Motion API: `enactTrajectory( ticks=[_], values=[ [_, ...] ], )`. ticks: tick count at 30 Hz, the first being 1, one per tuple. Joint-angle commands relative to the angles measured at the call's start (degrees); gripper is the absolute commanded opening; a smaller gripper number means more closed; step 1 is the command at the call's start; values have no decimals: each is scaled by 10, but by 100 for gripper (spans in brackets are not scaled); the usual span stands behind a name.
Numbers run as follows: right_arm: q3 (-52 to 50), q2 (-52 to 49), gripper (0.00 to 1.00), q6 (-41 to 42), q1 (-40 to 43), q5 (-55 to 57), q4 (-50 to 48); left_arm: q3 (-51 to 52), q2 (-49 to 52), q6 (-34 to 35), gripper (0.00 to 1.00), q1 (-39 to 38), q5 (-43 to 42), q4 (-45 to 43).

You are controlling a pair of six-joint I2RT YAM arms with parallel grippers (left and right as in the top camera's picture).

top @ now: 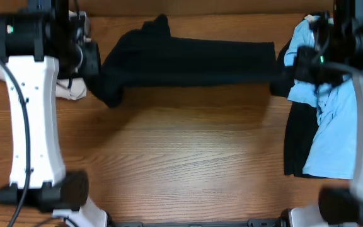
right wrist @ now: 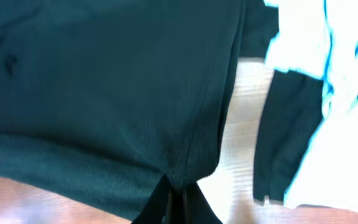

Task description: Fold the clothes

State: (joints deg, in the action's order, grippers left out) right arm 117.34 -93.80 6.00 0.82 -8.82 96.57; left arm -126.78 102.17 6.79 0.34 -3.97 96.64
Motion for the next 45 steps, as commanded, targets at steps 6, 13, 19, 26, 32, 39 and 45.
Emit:
enactTrajectory(
  ticks=[6,13,19,26,32,39,45],
  values=[
    [-301,183,4,61,5,-3,-67,247,-125,51,4,-29,-40,-22],
    [-476,285,4,129,5,3,-80,472,-248,178,4,-98,-49,-77],
    [-537,323,4,175,5,-2,-82,593,-324,274,4,-158,-47,-97],
    [-540,323,4,196,5,13,-83,624,-346,310,4,-165,-25,-119],
    [-546,317,4,196,5,15,-126,625,-340,327,4,-165,49,-194],
    [-578,265,4,196,5,39,-224,626,-308,327,4,-165,138,-312],
    [-578,205,4,195,5,63,-336,626,-246,326,4,-165,199,-409]
  ],
)
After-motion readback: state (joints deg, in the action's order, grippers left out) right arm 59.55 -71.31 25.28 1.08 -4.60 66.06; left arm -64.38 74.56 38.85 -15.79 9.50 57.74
